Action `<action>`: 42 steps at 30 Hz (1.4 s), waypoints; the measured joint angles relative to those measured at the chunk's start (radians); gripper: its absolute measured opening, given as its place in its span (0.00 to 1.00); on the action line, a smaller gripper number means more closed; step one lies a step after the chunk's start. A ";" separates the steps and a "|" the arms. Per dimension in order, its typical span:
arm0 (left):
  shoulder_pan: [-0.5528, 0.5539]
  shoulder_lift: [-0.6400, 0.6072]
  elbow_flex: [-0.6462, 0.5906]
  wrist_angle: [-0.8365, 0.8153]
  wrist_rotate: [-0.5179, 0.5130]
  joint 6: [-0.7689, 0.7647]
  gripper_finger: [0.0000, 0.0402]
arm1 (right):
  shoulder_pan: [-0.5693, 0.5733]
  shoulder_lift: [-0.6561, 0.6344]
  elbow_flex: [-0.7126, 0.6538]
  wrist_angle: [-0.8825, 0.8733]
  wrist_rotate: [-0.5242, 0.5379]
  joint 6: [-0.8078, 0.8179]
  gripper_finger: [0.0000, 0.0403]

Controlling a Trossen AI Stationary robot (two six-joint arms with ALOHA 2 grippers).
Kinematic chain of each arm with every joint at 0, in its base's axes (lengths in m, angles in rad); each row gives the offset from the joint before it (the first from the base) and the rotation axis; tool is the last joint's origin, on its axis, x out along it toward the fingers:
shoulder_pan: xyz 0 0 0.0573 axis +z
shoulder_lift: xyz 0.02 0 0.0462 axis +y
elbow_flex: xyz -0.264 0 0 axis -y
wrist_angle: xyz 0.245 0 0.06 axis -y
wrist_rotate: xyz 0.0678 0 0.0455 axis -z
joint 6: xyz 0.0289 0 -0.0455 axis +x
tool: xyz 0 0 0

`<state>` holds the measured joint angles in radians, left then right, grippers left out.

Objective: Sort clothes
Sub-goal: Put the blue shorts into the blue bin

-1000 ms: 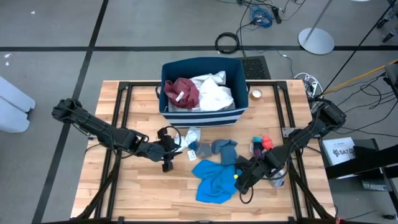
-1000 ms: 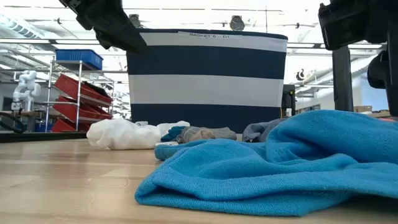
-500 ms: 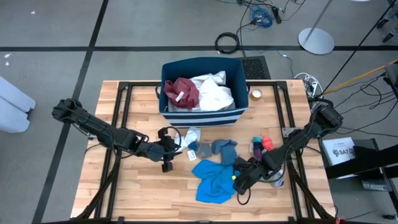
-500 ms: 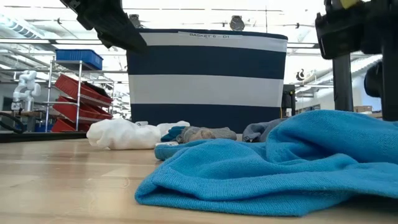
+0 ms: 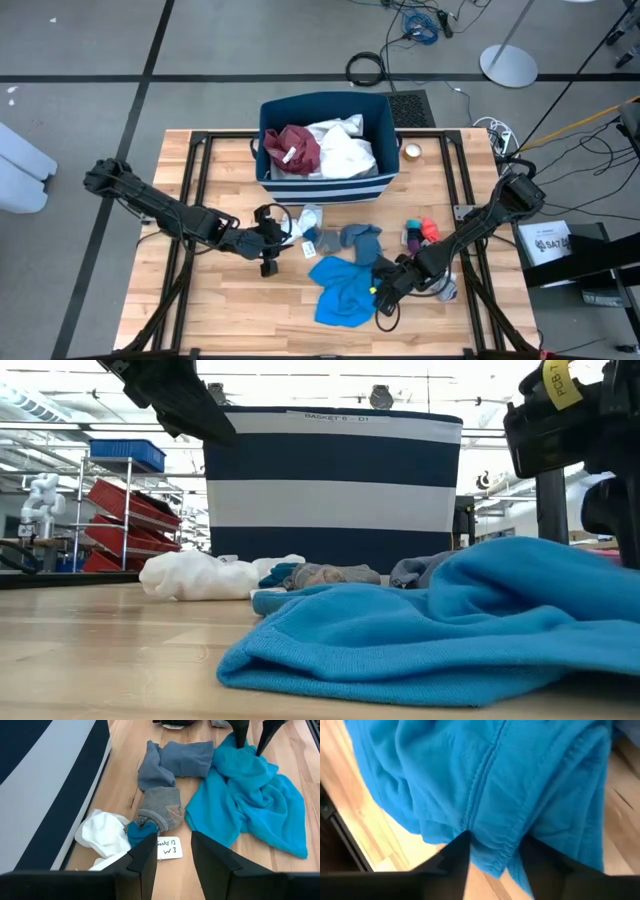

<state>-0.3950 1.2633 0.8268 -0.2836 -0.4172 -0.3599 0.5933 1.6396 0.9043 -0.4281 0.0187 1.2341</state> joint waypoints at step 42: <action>0.000 0.000 0.000 0.291 0.176 0.105 0.32 | -0.250 -0.001 0.002 0.940 0.357 -0.629 0.00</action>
<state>-0.3950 1.2633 0.8272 0.0078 -0.2416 -0.2546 0.3438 1.6386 0.9058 0.5121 0.3754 0.6054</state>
